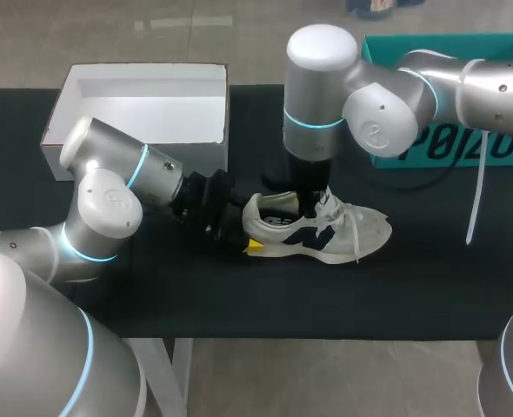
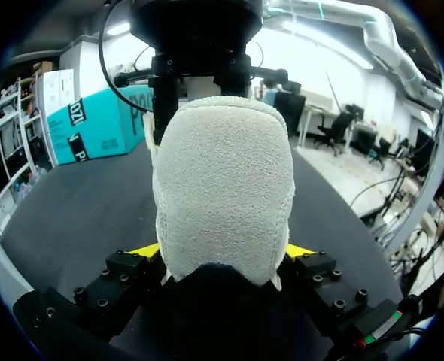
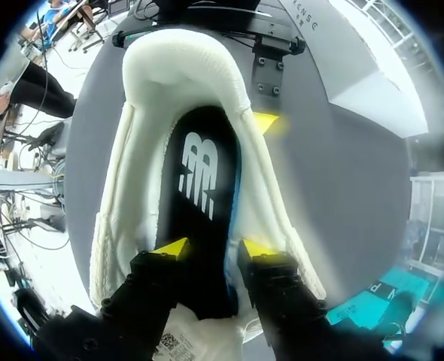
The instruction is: Take the shoe out of the shoebox, open the shoe tongue, remove and reinsert the insole, then place the shoe into the shoebox
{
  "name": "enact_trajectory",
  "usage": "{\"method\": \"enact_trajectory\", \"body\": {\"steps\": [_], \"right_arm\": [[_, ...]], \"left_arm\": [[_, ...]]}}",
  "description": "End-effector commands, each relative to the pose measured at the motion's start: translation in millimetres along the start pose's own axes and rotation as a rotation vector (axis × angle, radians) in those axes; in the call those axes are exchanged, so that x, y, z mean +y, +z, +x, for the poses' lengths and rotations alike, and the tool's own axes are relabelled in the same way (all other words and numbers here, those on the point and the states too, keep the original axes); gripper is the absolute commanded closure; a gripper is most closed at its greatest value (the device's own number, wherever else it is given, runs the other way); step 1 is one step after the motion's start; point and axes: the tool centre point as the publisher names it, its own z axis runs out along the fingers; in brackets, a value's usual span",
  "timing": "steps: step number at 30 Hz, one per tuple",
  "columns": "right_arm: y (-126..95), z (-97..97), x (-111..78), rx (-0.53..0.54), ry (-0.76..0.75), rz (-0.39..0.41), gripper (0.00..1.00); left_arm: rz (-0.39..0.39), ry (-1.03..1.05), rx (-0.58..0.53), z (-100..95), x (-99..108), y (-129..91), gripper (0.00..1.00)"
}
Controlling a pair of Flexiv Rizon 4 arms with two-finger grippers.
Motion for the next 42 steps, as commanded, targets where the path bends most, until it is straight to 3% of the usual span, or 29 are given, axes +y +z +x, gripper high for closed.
{"method": "enact_trajectory", "body": {"steps": [1,9,10,12,23,33,42], "right_arm": [[12.1,-2.1,-0.8,0.021,-0.001,-0.004,0.54],[21.4,9.6,-1.0,0.102,-0.018,-0.016,0.56],[21.8,10.3,-1.1,0.109,-0.019,-0.018,0.60],[23.0,11.9,-1.7,0.130,-0.019,-0.040,1.00],[0.3,16.9,-5.3,0.170,0.026,-0.224,1.00],[-27.9,12.4,-9.5,0.113,0.036,-0.289,1.00],[-45.6,-0.8,-21.1,0.052,0.113,-0.479,1.00]], "left_arm": [[0.000,0.002,0.001,1.8,2.8,1.8,1.00],[0.000,0.002,0.001,1.8,2.8,1.8,1.00],[0.000,0.002,0.001,1.8,2.8,1.8,1.00],[0.000,0.002,0.001,1.8,2.8,1.8,1.00],[0.000,0.002,0.001,1.8,2.8,1.8,1.00],[0.000,0.002,0.001,1.8,2.8,1.8,1.00],[0.000,0.002,0.001,1.8,2.8,1.8,1.00]]}}
